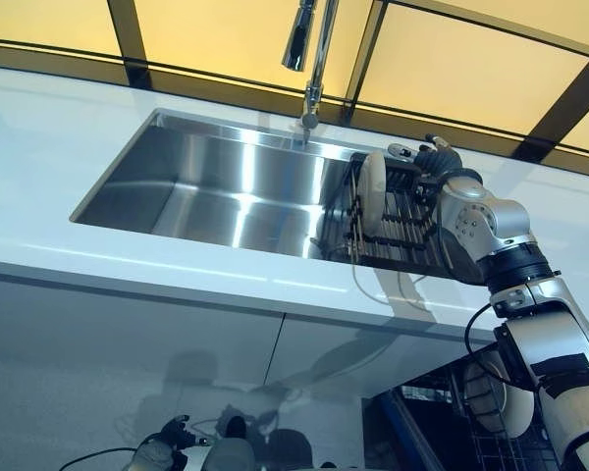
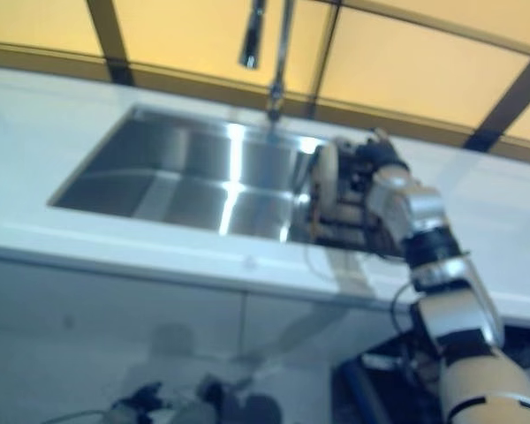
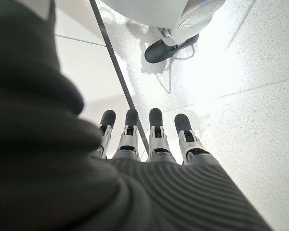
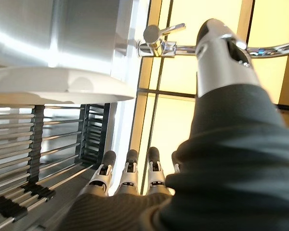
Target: Take plates into dishwasher
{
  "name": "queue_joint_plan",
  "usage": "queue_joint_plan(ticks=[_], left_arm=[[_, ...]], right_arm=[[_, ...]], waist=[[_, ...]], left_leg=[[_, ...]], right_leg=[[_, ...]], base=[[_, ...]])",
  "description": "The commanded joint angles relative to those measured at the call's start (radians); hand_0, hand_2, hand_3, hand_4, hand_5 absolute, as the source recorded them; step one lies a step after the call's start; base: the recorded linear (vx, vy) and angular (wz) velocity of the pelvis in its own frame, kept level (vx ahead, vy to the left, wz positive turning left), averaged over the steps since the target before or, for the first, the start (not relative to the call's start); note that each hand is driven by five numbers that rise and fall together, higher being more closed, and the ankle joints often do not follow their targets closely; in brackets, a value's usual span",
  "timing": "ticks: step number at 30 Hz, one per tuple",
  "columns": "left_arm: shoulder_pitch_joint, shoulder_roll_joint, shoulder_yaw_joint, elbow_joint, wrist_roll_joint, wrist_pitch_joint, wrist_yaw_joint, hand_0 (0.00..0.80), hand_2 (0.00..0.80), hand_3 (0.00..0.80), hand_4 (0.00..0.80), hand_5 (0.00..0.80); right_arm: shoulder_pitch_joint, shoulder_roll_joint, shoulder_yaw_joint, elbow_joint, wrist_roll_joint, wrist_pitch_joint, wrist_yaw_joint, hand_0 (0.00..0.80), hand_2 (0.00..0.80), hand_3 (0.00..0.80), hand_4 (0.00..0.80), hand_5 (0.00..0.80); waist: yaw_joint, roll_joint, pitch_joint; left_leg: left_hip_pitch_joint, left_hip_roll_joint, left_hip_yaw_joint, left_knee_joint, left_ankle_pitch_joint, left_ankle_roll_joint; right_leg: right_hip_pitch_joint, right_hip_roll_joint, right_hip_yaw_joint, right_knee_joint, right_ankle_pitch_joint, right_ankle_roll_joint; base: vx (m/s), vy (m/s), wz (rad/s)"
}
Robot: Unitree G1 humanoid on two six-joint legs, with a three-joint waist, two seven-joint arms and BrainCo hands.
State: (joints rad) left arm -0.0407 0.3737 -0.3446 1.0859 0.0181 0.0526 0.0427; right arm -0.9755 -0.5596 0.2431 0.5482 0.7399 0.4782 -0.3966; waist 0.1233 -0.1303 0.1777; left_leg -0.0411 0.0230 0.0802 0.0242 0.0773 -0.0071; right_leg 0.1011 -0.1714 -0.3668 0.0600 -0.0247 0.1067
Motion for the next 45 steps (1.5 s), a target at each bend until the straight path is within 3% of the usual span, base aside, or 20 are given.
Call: queue_joint_plan(ticks=[1,15,45], left_arm=[[-0.025,-0.02,-0.067,0.016,0.012,-0.022,0.007,0.0,0.0,0.0,0.0,0.0],[-0.017,-0.039,-0.072,0.002,0.014,-0.033,0.003,0.0,0.0,0.0,0.0,0.0],[-0.036,-0.047,-0.079,0.012,0.008,-0.021,-0.003,0.0,0.0,0.0,0.0,0.0]], right_arm=[[-0.024,-0.057,0.016,-0.038,-0.009,-0.038,-0.02,0.0,0.0,0.0,0.0,0.0],[-0.03,-0.063,0.035,-0.095,-0.03,-0.063,-0.021,0.0,0.0,0.0,0.0,0.0],[-0.006,-0.031,0.066,-0.179,-0.03,-0.051,0.029,0.0,0.0,0.0,0.0,0.0]], waist=[[0.03,0.052,-0.007],[0.037,0.059,0.005],[0.034,0.052,-0.018]], left_leg=[[0.134,-0.001,0.031,-0.1,-0.075,0.002],[0.103,0.015,0.007,-0.062,-0.059,-0.03],[0.113,-0.003,0.01,-0.077,-0.056,-0.023]], right_leg=[[-0.042,0.051,0.021,0.117,-0.05,-0.024],[-0.004,0.078,0.011,0.069,-0.073,-0.065],[0.022,0.074,0.009,0.043,-0.064,-0.061]], base=[[-0.001,-0.071,-0.02],[-0.003,-0.029,0.0],[0.0,0.007,0.0]])
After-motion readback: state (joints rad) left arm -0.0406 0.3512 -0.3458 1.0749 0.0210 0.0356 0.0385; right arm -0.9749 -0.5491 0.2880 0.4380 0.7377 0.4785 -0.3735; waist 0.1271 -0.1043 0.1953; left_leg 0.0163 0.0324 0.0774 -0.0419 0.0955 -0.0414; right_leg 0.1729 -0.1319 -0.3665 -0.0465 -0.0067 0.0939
